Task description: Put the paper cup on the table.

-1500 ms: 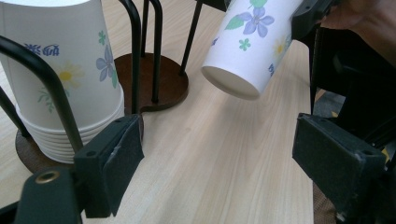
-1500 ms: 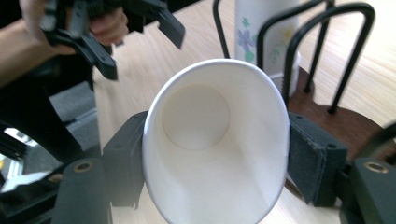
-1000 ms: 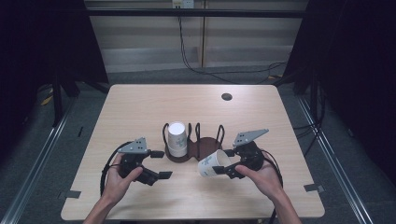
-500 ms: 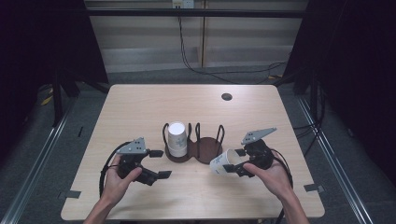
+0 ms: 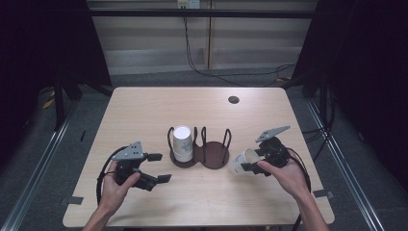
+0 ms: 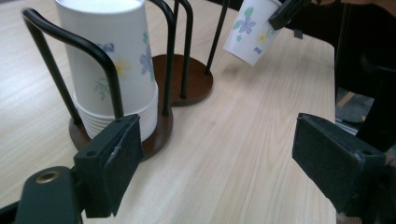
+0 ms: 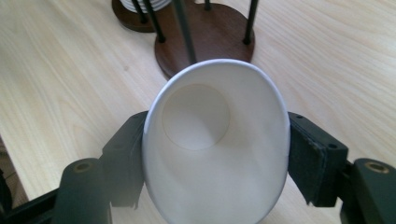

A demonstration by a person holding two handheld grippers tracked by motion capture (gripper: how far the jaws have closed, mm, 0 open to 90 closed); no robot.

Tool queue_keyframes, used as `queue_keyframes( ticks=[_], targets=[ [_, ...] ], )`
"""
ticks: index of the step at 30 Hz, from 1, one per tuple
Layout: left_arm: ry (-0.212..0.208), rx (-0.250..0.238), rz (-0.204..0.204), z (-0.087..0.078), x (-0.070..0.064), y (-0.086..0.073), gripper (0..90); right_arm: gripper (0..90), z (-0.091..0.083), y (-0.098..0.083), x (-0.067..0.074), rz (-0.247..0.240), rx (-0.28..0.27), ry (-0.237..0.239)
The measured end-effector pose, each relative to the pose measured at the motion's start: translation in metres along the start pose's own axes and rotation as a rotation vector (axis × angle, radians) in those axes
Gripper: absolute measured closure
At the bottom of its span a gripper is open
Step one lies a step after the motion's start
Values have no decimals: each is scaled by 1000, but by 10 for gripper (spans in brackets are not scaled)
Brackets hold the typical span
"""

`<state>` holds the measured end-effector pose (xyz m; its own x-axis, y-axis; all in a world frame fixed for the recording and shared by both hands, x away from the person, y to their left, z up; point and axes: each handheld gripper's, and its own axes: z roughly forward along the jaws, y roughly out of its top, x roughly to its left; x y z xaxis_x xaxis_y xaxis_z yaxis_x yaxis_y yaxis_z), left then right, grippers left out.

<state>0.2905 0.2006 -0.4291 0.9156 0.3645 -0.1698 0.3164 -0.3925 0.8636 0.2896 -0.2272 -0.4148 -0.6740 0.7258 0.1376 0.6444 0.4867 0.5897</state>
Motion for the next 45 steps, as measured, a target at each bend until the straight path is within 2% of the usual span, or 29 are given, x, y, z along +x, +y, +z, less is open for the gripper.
queue_keyframes(
  ticks=[5, 13, 15, 18, 22, 25, 28, 30, 32, 34, 37, 38, 40, 41, 45],
  targets=[
    [-5, 14, 5, 0, -1, -2, 162, 288, 0, 7, -11, 10, 45, -53],
    [-22, 43, 14, 5, -1, -5, 162, 283, -1, 20, -28, 21, 77, -119],
    [-40, 48, 18, 7, -1, -7, 162, 283, 0, 24, -32, 41, 101, -123],
    [-32, 59, 16, 10, 0, -8, 162, 283, 4, 28, -39, 65, 145, -150],
    [-35, 58, 14, 9, 0, -8, 162, 282, 10, 33, -50, 83, 172, -161],
    [-31, 52, 11, 7, 1, -8, 162, 280, 13, 39, -53, 84, 198, -176],
    [-31, 48, 12, 6, 2, -8, 162, 279, 18, 44, -53, 86, 194, -173],
    [-37, 46, 16, 5, 2, -8, 162, 278, 22, 46, -52, 77, 220, -181],
    [-50, 45, 19, 6, 2, -9, 162, 278, 24, 50, -55, 80, 213, -183],
    [-38, 48, 17, 6, 2, -9, 162, 277, 26, 54, -56, 72, 225, -204],
    [-41, 47, 16, 5, 2, -9, 162, 275, 28, 59, -59, 76, 231, -199],
    [-41, 46, 16, 5, 3, -9, 162, 273, 29, 62, -61, 62, 248, -206],
    [-41, 45, 15, 5, 3, -9, 162, 271, 28, 66, -62, 64, 241, -198],
    [-41, 46, 13, 5, 4, -9, 162, 271, 28, 67, -62, 51, 246, -209],
    [-40, 49, 11, 6, 4, -9, 162, 267, 33, 72, -66, 46, 289, -217]
  ],
)
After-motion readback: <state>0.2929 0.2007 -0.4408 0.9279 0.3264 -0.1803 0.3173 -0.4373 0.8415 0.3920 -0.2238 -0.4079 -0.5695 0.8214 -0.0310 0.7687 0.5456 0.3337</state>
